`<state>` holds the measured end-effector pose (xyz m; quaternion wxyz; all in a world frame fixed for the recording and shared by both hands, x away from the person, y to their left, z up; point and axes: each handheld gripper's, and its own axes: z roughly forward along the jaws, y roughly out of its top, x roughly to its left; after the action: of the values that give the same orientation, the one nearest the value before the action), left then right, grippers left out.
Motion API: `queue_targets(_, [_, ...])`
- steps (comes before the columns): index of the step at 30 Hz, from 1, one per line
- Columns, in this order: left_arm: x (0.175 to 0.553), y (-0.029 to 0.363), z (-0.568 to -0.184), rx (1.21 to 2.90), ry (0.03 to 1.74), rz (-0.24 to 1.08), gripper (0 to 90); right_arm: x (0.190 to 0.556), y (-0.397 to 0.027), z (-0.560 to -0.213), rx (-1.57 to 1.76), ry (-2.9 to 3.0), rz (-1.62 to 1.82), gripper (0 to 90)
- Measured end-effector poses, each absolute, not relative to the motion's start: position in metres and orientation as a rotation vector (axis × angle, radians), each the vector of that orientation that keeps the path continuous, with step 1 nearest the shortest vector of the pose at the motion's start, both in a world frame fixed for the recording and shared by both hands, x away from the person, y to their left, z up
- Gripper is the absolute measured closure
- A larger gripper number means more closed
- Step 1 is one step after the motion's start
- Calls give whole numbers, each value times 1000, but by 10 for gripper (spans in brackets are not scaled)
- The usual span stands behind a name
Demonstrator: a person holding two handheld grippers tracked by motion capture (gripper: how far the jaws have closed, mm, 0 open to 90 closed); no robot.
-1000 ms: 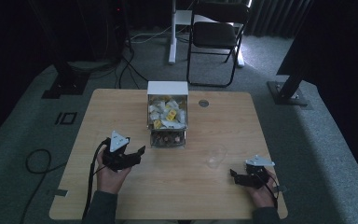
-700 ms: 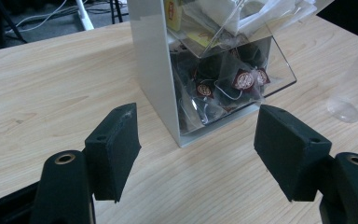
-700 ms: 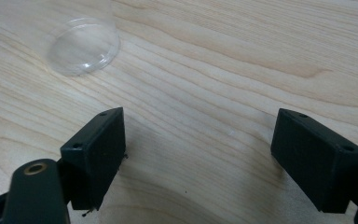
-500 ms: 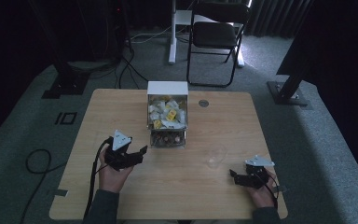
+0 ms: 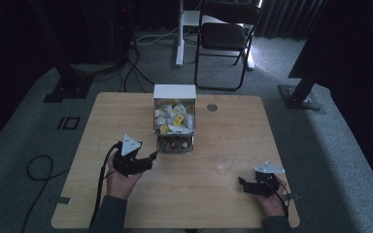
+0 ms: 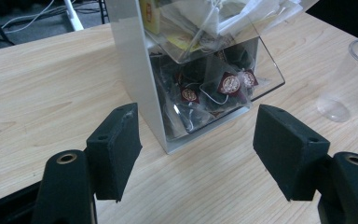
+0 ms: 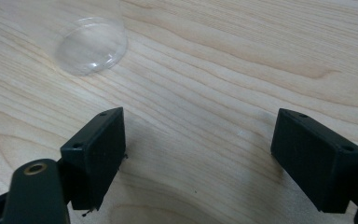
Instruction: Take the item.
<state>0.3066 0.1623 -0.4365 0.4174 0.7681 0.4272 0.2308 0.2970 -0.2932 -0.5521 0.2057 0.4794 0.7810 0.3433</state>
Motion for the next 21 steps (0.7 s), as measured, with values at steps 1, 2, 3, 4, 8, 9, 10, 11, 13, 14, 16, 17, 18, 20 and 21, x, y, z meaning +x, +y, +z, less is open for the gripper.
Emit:
queue_targets(1, [307,161,-437,1927,1072,579,324,297,-293,-552,1337,2177,957,175])
queue_targets(2, [307,161,-437,1930,1069,579,328,297,-293,-552,1335,2177,956,176])
queue_targets(3, [308,160,-437,1927,1070,576,329,297,-293,-552,1335,2177,956,176])
queue_targets(4, [308,159,-437,1927,1064,571,331,297,-293,-552,1335,2177,957,176])
queue_targets(8, [311,154,-439,1931,1058,568,335,297,-293,-552,1335,2177,956,176])
queue_targets(9, [312,153,-439,1935,1054,569,338,297,-293,-552,1336,2177,957,176])
queue_targets(10, [313,152,-440,1935,1054,566,339,297,-293,-552,1336,2177,956,176])
queue_targets(11, [313,151,-441,1936,1047,565,339,297,-293,-552,1335,2177,956,175])
queue_targets(13, [314,149,-441,1944,1036,565,345,297,-293,-552,1336,2177,956,176])
queue_targets(14, [314,149,-442,1945,1033,566,345,297,-293,-552,1336,2177,956,176])
queue_targets(16, [314,147,-443,1946,1029,556,348,297,-293,-552,1335,2177,956,176])
queue_targets(17, [315,146,-443,1947,1026,554,348,297,-293,-552,1336,2177,957,176])
queue_targets(18, [315,145,-443,1947,1024,551,349,297,-293,-552,1334,2177,957,176])
queue_targets(20, [315,143,-444,1948,1021,551,349,297,-293,-552,1335,2177,956,176])
queue_targets(21, [316,142,-443,1952,1019,549,349,297,-293,-552,1335,2177,956,176])
